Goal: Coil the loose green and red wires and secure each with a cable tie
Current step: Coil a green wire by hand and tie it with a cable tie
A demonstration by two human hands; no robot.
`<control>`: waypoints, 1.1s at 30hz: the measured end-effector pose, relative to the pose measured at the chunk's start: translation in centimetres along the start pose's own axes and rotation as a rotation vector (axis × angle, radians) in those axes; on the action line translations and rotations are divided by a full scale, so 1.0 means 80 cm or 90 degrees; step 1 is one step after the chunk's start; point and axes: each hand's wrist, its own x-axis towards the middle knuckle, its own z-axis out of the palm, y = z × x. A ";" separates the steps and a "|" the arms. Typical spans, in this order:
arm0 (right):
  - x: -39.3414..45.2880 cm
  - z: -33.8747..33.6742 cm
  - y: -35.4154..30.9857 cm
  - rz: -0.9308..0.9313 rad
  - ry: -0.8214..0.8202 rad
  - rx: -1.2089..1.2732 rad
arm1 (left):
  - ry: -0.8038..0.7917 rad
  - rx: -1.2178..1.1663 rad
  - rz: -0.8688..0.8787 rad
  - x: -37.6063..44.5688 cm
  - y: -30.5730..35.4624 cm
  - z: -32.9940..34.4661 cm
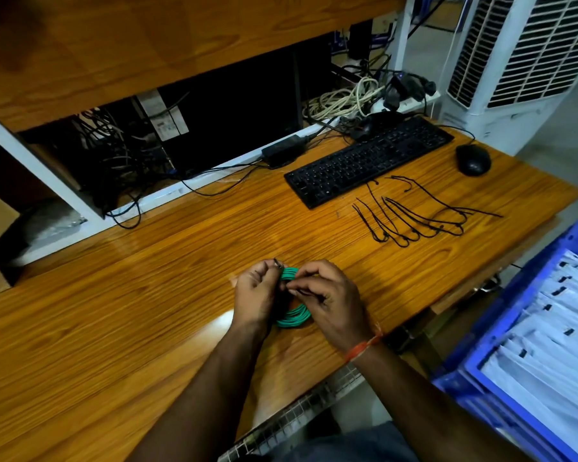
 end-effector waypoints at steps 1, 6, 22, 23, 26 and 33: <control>0.001 -0.001 -0.001 -0.010 0.009 -0.026 | -0.003 0.006 0.005 -0.001 -0.001 0.001; -0.005 -0.005 -0.006 0.032 0.009 0.042 | 0.011 0.049 0.072 -0.002 -0.008 -0.001; 0.001 -0.015 -0.040 0.226 -0.006 0.333 | -0.048 0.088 0.081 -0.007 -0.010 -0.006; 0.001 -0.014 -0.043 0.245 0.019 0.343 | -0.053 0.095 0.078 -0.008 -0.010 -0.005; 0.004 -0.010 -0.045 0.299 0.100 0.321 | -0.071 0.141 0.080 -0.009 -0.008 -0.005; 0.016 -0.016 -0.044 0.238 0.144 0.121 | -0.079 0.183 0.080 -0.011 -0.007 -0.004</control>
